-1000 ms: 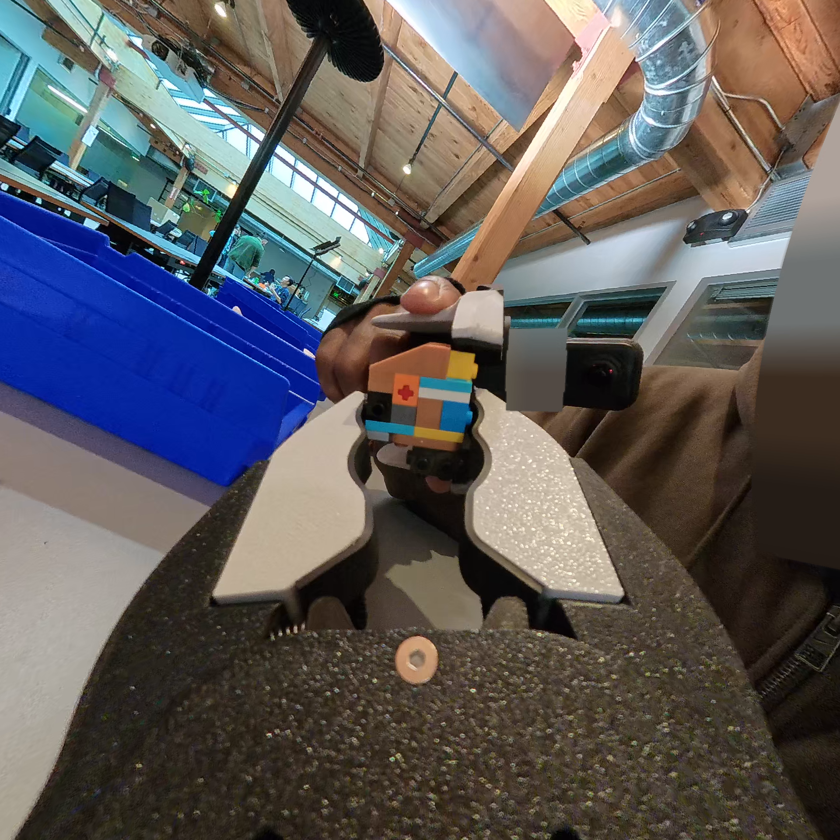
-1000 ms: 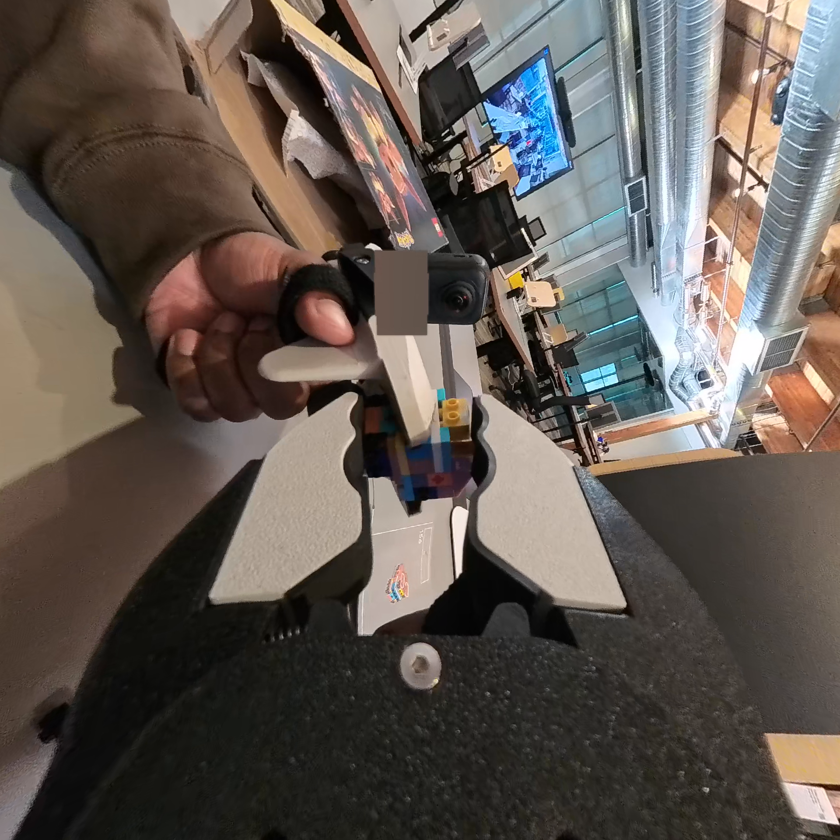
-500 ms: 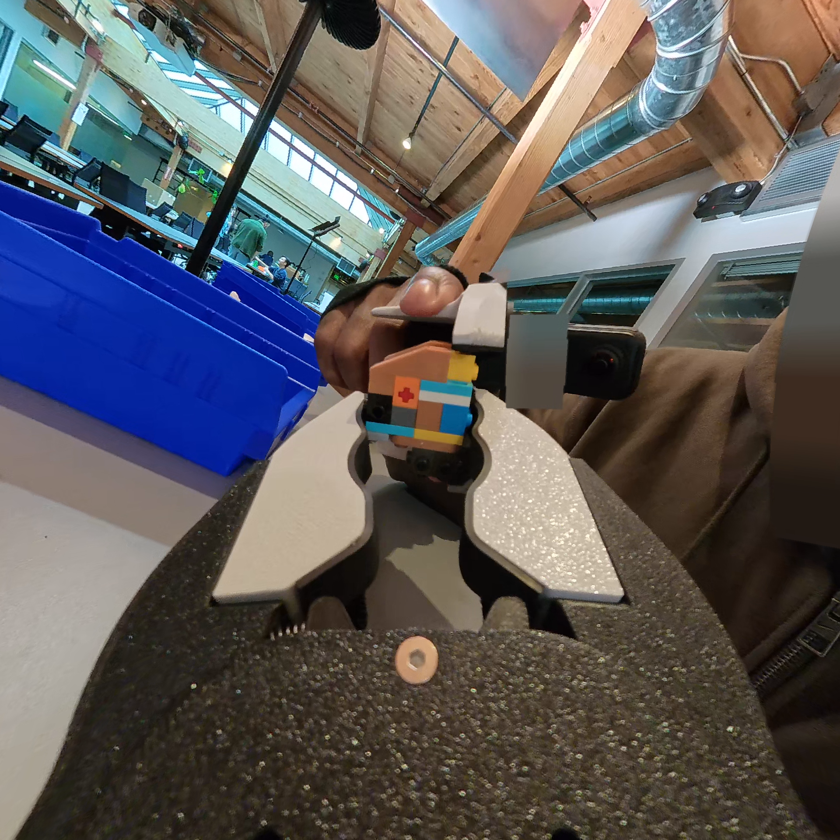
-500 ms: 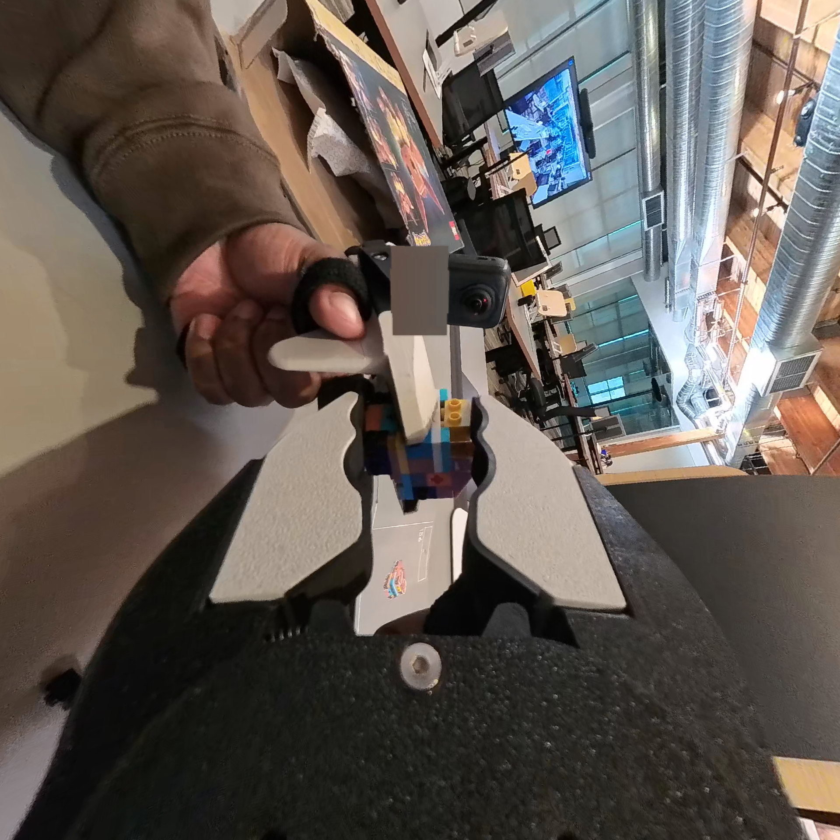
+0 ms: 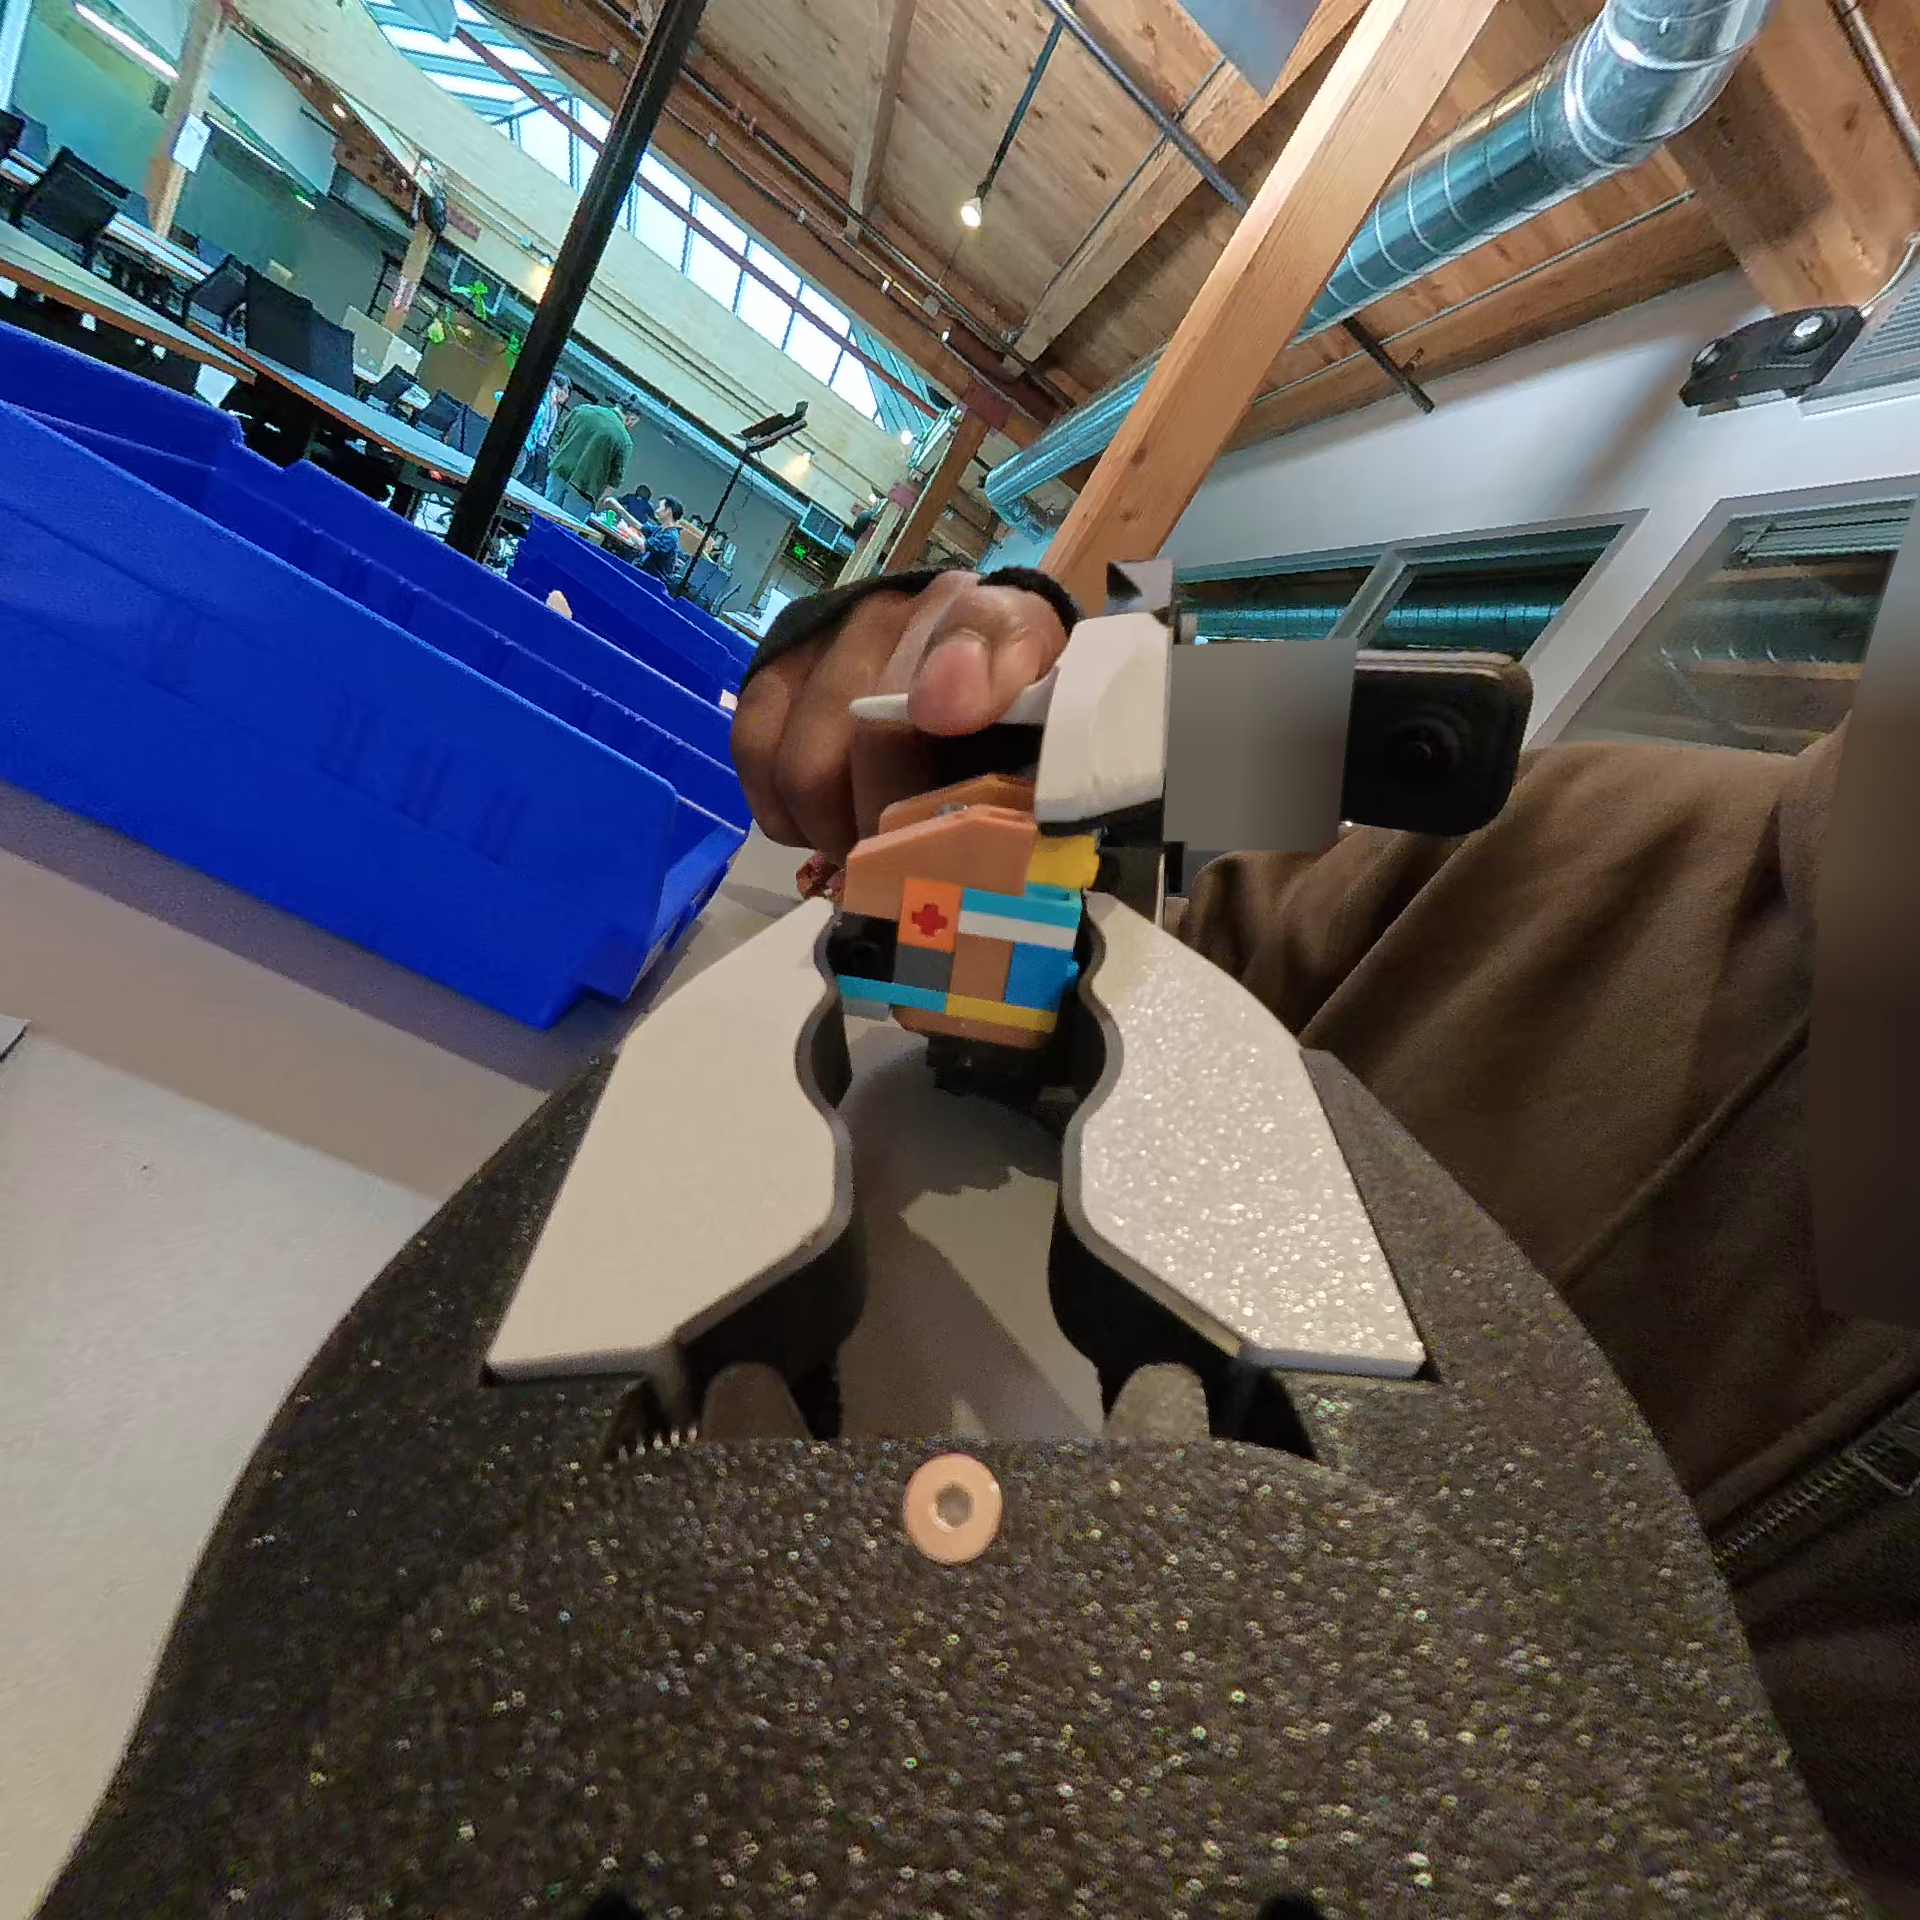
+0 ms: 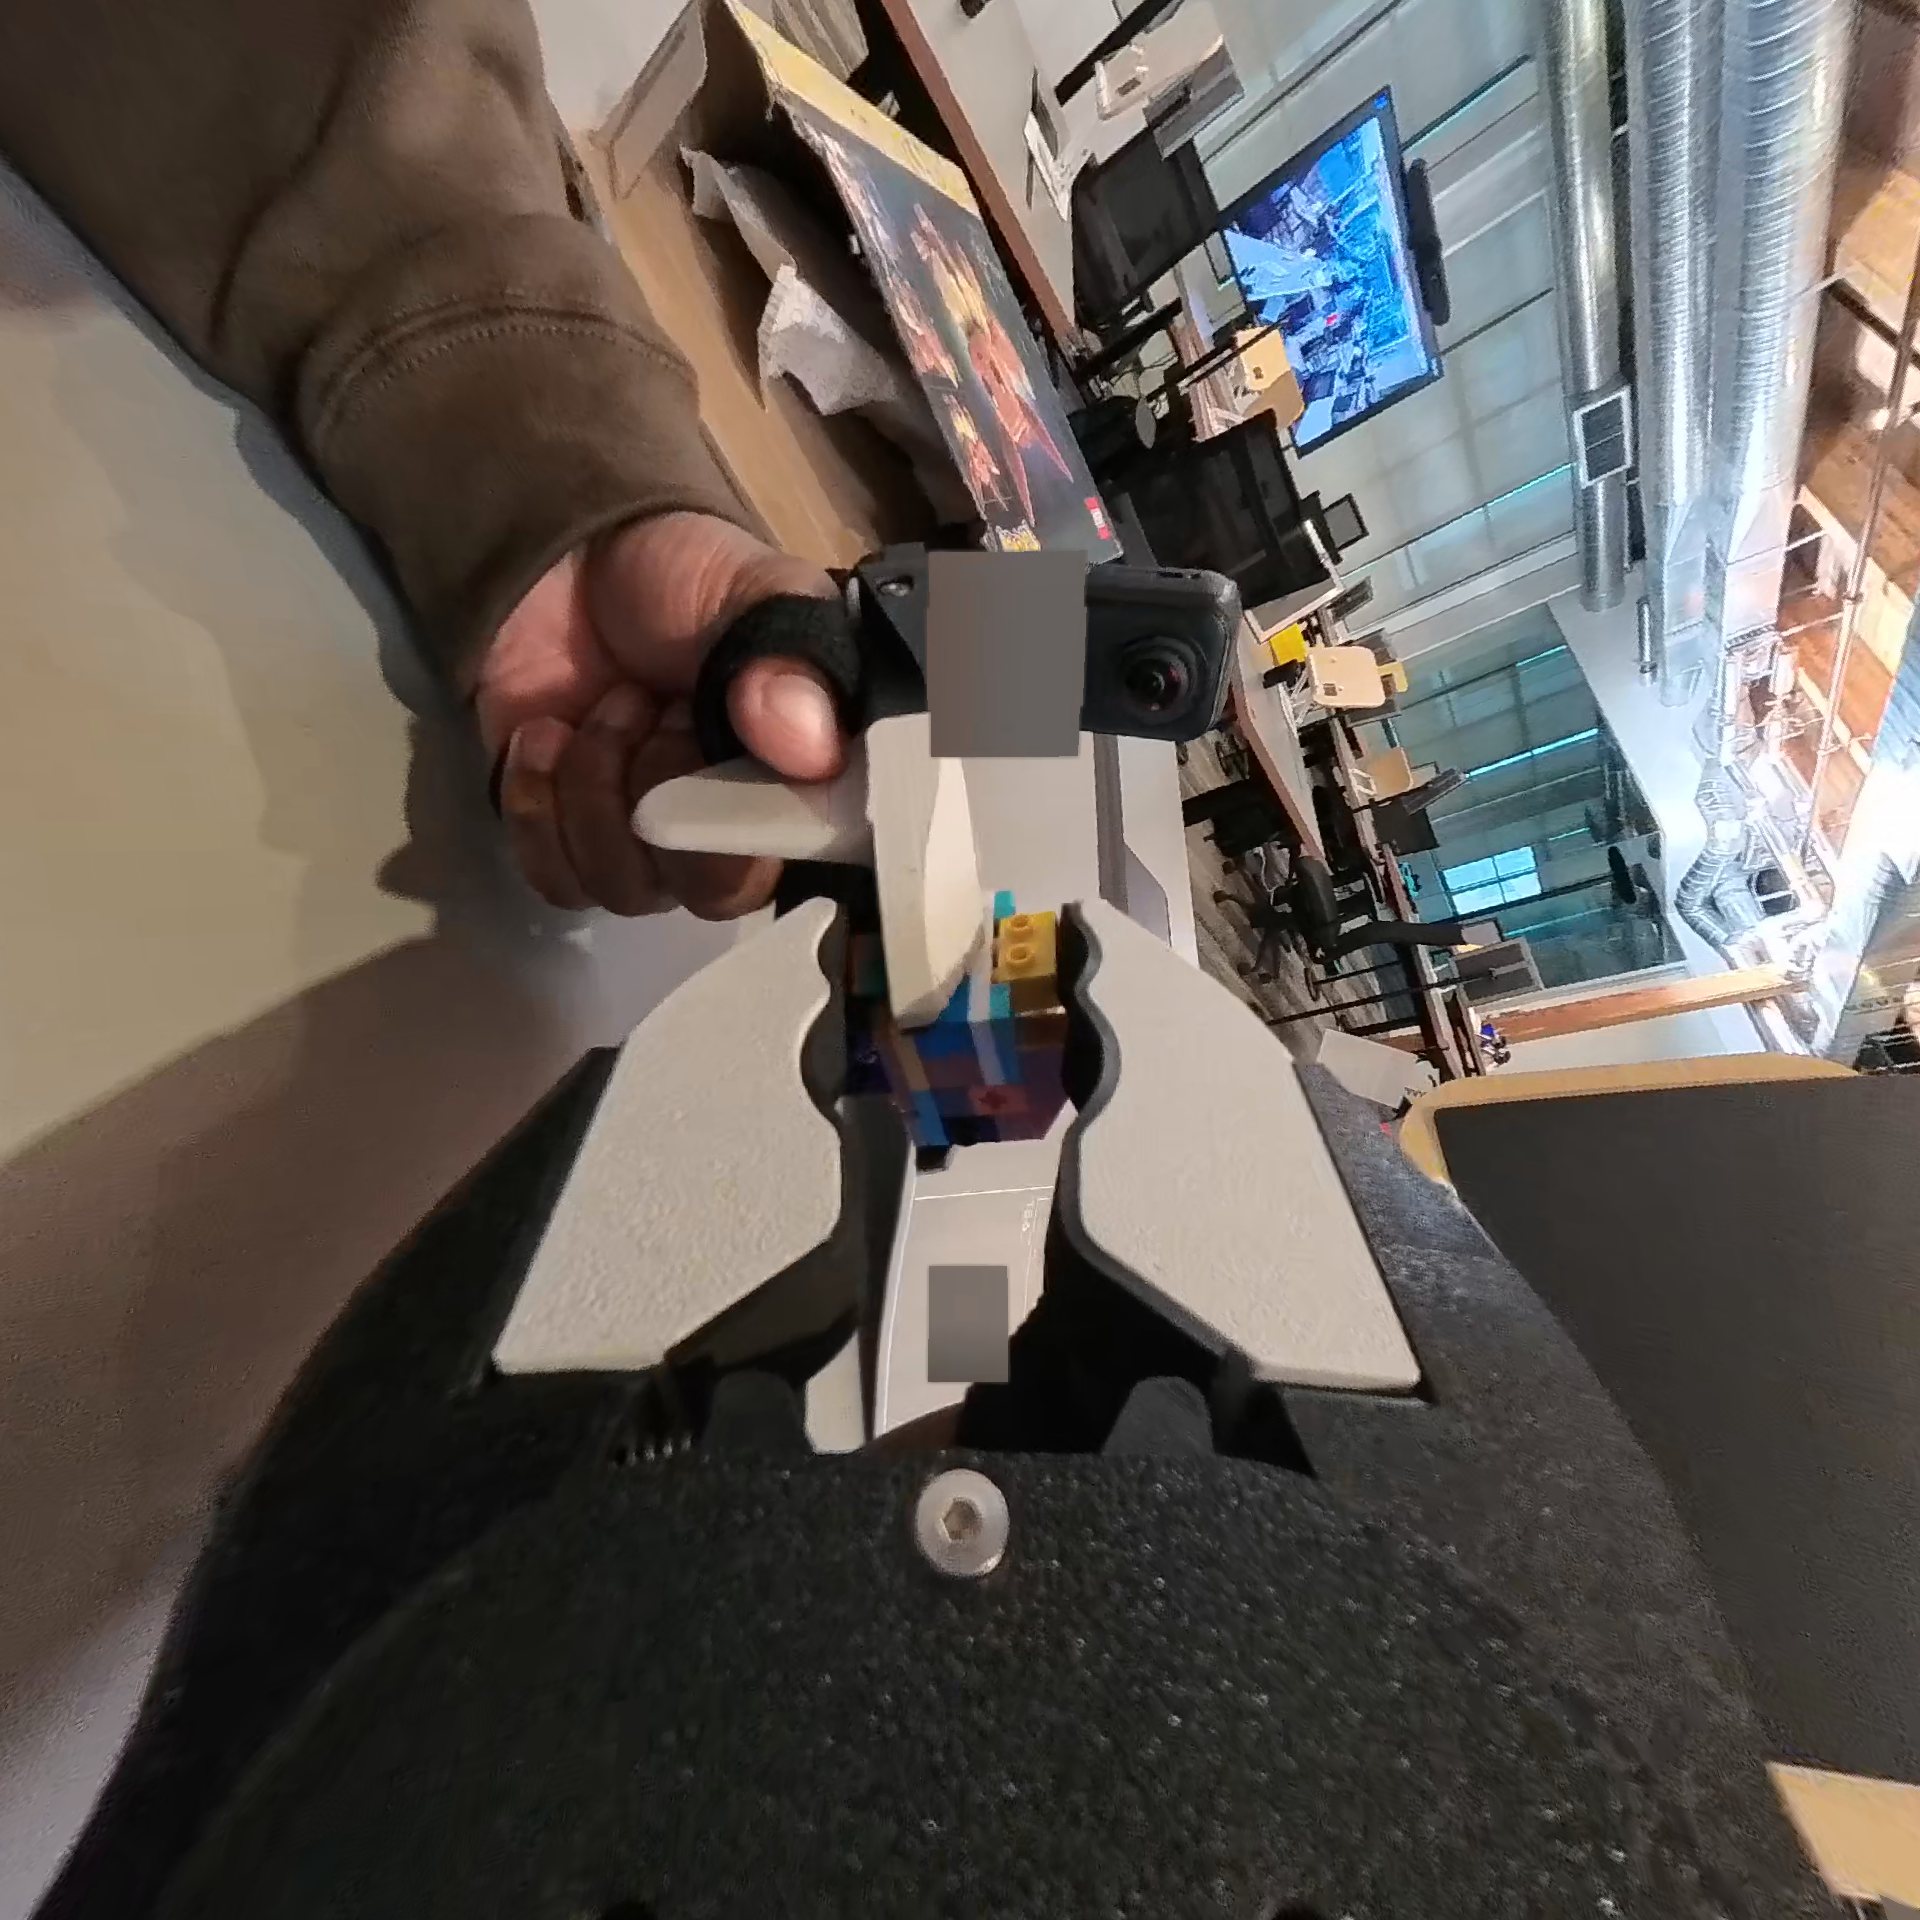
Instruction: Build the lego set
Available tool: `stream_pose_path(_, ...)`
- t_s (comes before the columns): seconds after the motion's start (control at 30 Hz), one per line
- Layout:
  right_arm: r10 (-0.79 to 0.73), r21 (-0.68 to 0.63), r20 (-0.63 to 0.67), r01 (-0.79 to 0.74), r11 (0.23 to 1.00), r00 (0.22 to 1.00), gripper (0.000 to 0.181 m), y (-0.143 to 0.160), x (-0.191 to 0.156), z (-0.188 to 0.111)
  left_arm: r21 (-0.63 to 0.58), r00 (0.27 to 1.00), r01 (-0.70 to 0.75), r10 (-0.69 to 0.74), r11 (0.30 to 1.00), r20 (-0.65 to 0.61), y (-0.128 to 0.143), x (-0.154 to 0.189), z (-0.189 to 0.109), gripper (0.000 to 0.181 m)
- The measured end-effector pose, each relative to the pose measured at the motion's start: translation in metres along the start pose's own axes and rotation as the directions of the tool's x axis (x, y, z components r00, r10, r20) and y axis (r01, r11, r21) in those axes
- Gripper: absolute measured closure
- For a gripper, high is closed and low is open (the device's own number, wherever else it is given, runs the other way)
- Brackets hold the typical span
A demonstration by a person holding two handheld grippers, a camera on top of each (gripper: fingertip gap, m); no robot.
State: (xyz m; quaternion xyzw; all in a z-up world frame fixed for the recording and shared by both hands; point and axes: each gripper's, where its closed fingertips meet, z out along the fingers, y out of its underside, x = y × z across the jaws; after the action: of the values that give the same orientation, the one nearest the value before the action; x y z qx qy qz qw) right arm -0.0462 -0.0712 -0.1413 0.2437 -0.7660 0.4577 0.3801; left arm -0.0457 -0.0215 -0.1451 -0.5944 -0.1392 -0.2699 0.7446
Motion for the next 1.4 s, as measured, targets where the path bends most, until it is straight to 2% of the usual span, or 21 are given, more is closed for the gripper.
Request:
stream_pose_path(0.27,-0.015,-0.011,-0.014,0.015,1.000,1.000,0.142,0.002,0.000,0.002,0.010,1.000,0.017,-0.017,1.000,0.001,0.000,-0.002,-0.001,0.142)
stream_pose_path(0.43,-0.040,-0.043,-0.040,0.038,0.998,0.998,0.132,0.006,0.002,0.005,0.038,0.998,0.051,-0.050,0.998,-0.029,-0.005,0.000,-0.002,0.141)
stream_pose_path(0.63,-0.050,-0.044,-0.030,0.049,0.998,0.998,0.132,0.007,0.001,0.004,0.037,0.997,0.068,-0.066,0.997,-0.037,-0.003,0.000,-0.001,0.141)
stream_pose_path(0.97,-0.160,-0.079,-0.061,0.155,0.985,0.985,0.133,0.010,0.002,0.004,0.034,0.995,0.091,-0.089,0.995,-0.043,-0.002,0.000,-0.001,0.141)
stream_pose_path(1.4,-0.136,-0.069,-0.081,0.130,0.989,0.987,0.129,0.011,0.005,0.002,0.052,0.994,0.102,-0.099,0.993,-0.047,-0.005,-0.002,-0.003,0.141)
